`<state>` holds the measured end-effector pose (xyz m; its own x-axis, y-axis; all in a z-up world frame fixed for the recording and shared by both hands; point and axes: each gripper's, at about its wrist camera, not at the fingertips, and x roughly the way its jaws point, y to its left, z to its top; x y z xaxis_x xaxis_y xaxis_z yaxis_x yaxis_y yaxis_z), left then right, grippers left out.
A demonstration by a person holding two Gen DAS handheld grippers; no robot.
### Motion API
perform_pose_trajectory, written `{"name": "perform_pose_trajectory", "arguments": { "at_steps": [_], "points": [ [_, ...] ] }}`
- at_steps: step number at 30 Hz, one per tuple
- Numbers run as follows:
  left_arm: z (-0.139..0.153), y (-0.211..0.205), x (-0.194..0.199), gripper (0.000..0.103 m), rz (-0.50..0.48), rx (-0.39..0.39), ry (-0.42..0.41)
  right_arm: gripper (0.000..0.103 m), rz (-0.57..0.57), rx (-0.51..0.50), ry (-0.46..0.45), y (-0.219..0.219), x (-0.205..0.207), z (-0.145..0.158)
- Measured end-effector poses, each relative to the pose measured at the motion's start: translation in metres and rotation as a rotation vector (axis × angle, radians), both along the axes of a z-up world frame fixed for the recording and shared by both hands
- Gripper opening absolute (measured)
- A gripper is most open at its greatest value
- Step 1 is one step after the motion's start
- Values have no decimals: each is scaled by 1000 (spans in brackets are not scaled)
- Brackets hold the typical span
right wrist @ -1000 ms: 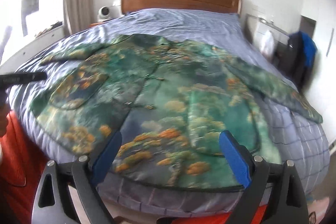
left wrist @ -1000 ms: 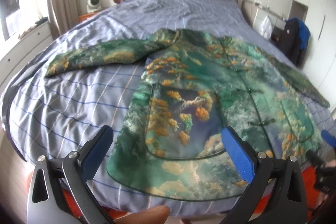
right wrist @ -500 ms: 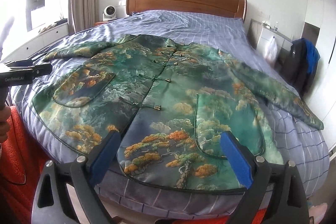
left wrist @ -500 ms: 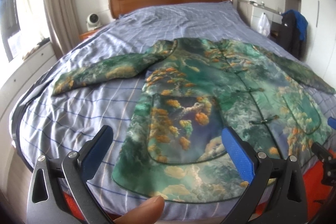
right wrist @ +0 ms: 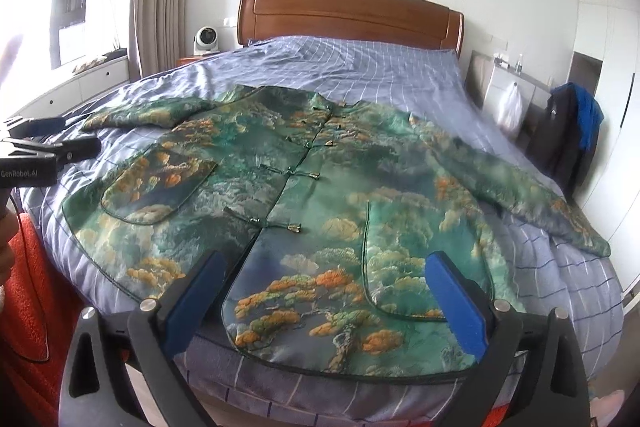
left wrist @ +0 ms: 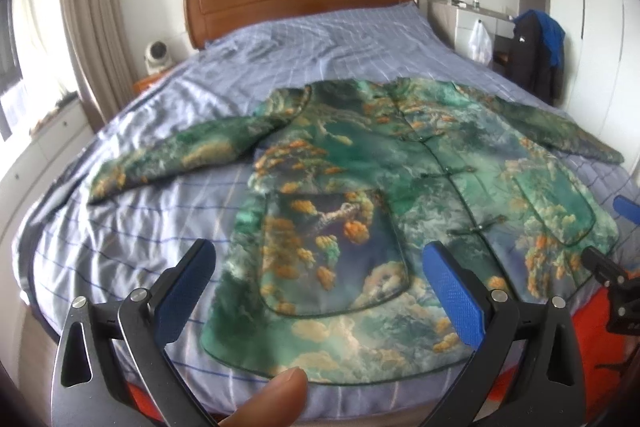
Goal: Fold large clothes
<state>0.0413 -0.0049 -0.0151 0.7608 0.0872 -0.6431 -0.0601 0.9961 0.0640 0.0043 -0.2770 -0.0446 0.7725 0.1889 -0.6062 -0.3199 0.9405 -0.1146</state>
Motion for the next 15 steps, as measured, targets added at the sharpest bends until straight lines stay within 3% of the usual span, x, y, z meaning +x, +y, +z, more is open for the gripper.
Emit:
{"name": "perform_pose_trajectory", "arguments": {
  "at_steps": [15],
  "points": [
    [3, 0, 0, 103, 10, 2, -2, 102, -3, -6, 10, 2, 2, -6]
  ]
}}
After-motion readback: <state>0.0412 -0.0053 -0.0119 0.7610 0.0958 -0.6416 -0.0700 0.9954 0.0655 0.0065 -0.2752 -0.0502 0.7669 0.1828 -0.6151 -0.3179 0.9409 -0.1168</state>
